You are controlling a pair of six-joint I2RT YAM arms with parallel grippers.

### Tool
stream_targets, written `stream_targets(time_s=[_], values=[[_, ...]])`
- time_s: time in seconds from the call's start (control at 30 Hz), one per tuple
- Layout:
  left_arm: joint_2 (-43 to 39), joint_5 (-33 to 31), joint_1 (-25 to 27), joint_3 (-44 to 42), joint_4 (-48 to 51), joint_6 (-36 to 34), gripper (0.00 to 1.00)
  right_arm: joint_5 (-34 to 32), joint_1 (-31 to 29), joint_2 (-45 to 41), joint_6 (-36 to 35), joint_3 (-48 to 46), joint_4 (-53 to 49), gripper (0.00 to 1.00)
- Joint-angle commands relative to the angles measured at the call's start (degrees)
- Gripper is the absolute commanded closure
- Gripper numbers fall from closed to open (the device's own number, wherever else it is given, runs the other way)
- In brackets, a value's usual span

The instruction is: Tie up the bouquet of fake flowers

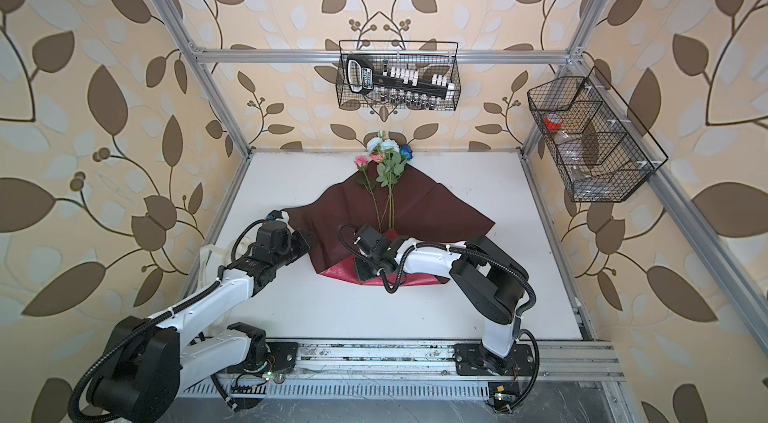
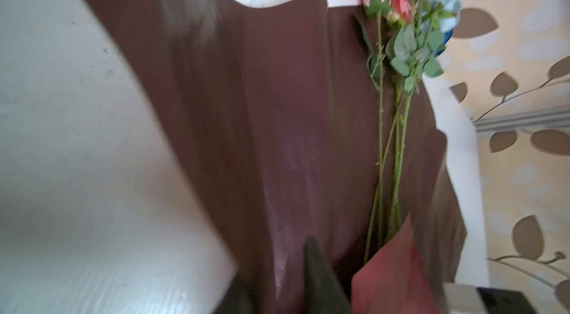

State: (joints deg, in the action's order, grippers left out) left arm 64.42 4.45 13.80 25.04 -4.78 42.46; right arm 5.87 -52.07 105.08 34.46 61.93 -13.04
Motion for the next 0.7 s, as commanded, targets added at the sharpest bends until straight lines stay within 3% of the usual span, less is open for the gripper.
stream_targets(time_s=[0.0, 0.13, 0.67], values=[[0.4, 1.2, -0.3, 1.1, -1.0, -0.8, 0.94, 0.1, 1.1, 2.8, -0.7, 3.4, 0.2, 0.87], [-1.6, 0.9, -0.3, 0.8, -0.2, -1.4, 1.0, -0.7, 2.9, 5.7, -2.1, 7.3, 0.4, 0.87], [-4.7, 4.9, -0.1, 0.3, 0.3, -0.3, 1.0, 0.3, 9.9, 22.1, -5.5, 25.9, 0.4, 0.89]])
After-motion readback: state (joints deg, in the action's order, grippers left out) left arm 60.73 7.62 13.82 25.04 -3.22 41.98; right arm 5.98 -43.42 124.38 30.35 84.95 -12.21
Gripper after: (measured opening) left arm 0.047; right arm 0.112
